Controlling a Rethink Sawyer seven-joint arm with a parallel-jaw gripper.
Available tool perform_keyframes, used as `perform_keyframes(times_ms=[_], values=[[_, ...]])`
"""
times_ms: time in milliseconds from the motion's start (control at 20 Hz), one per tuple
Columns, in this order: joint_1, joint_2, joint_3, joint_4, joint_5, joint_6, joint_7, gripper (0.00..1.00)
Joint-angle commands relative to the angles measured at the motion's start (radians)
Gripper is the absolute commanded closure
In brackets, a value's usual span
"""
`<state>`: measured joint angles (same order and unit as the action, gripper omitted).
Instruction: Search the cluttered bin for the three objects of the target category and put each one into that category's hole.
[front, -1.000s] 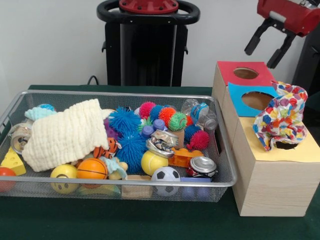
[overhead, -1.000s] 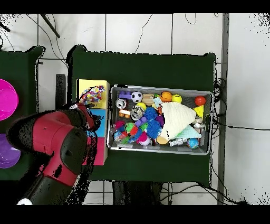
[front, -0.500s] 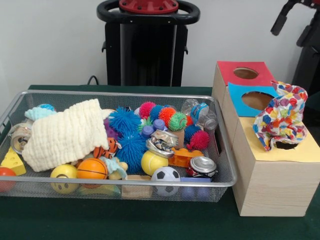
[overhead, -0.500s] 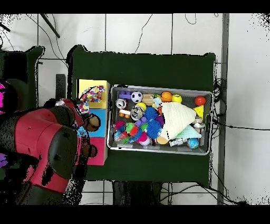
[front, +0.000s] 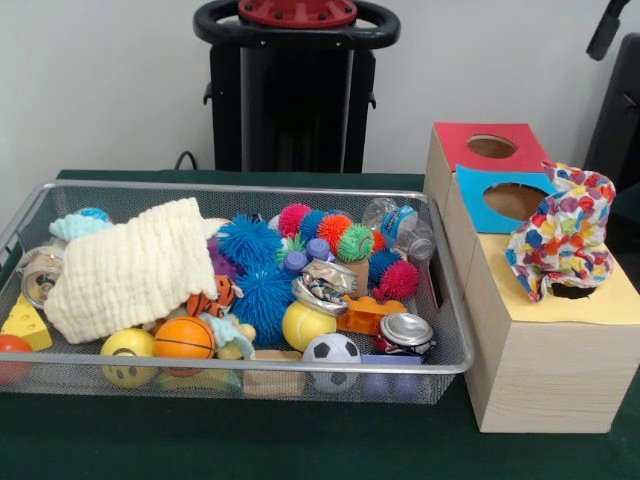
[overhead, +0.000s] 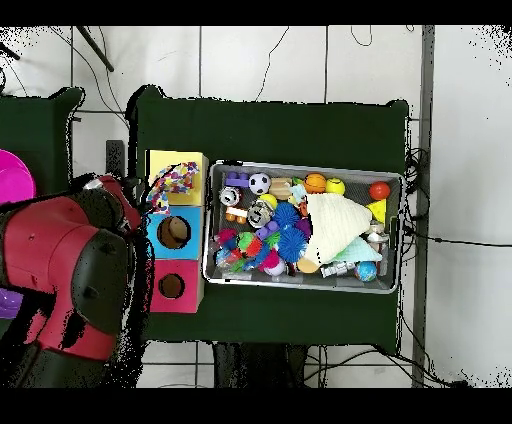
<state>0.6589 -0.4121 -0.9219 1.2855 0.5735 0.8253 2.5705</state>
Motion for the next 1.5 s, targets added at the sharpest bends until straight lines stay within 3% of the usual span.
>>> perform_keyframes(times_ms=[50,850,1500], values=[[-0.052,0.078,0.136,-0.030,0.045,0.034,0.277,0.00],[-0.059,0.203,0.101,-0.055,0.076,-0.027,0.324,0.00],[-0.054,0.241,0.102,-0.041,0.105,-0.069,0.327,0.00]])
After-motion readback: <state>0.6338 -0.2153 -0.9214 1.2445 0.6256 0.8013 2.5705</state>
